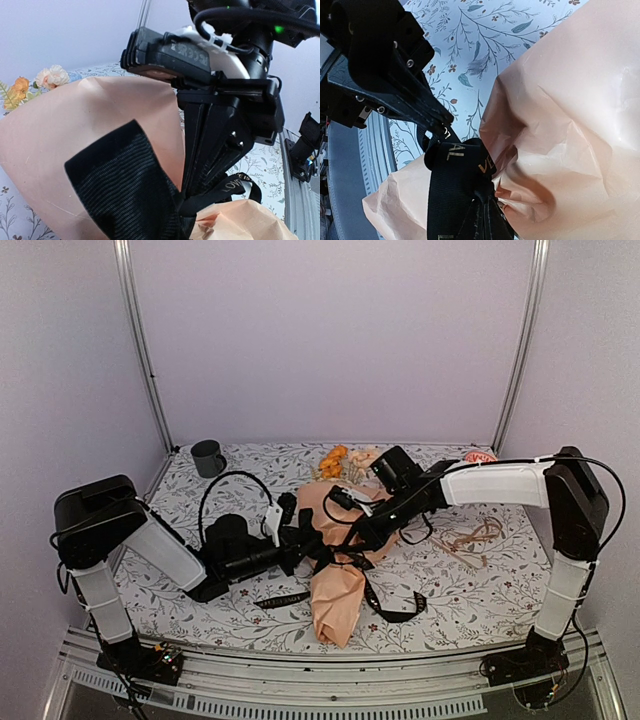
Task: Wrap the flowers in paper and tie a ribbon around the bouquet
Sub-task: Tie the half-tied ribbon around the folded bouquet.
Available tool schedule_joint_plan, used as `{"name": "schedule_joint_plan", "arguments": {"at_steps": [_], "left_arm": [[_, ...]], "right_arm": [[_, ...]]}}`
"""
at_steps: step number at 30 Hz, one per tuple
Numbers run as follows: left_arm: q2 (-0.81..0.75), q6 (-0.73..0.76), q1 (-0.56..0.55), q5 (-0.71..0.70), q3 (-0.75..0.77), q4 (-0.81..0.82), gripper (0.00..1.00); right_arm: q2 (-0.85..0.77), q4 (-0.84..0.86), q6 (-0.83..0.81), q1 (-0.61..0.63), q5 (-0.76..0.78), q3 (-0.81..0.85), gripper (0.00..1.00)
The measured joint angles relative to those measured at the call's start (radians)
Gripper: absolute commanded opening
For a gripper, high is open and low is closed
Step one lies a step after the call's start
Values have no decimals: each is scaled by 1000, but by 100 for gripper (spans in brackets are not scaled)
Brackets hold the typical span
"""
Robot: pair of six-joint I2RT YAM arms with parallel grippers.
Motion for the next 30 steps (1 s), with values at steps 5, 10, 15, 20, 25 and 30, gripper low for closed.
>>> {"name": "schedule_joint_plan", "arguments": {"at_steps": [5, 10, 15, 20, 25, 30], "left_arm": [[0, 0, 0, 0, 0, 0, 0], [0, -4, 2, -1, 0, 0, 0], [3, -20, 6, -8, 0, 0, 0], [13, -51, 16, -19, 0, -13, 0], [13, -116, 41, -27, -19, -29, 0], [18, -171, 67, -39, -32, -47, 0]], "right_arm": [[-3, 3, 27, -1, 48, 0, 1], [-61, 42, 109, -15, 124, -26, 0], [-172, 101, 198, -36, 138, -100, 0], [-209, 128, 266, -37, 156, -188, 0], [-213, 128, 317, -43, 170, -275, 0], [-223, 135, 358, -77, 173, -369, 1]]}}
